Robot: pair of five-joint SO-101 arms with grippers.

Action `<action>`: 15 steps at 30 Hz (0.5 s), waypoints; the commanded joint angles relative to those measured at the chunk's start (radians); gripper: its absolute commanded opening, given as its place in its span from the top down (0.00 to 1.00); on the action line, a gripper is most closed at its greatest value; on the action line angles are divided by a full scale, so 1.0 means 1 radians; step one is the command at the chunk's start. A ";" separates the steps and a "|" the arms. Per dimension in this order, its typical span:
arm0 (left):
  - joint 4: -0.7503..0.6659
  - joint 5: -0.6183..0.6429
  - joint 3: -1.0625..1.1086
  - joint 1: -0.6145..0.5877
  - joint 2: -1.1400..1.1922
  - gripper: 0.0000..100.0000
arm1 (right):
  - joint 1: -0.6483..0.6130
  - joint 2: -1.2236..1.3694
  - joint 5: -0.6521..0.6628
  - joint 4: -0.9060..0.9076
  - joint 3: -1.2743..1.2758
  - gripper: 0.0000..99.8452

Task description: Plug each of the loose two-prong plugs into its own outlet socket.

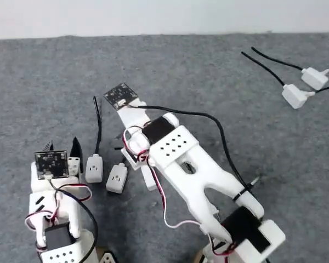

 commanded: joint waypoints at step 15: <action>0.000 -0.009 -0.016 0.017 -0.012 0.81 | -0.134 0.004 0.031 -0.056 0.032 0.99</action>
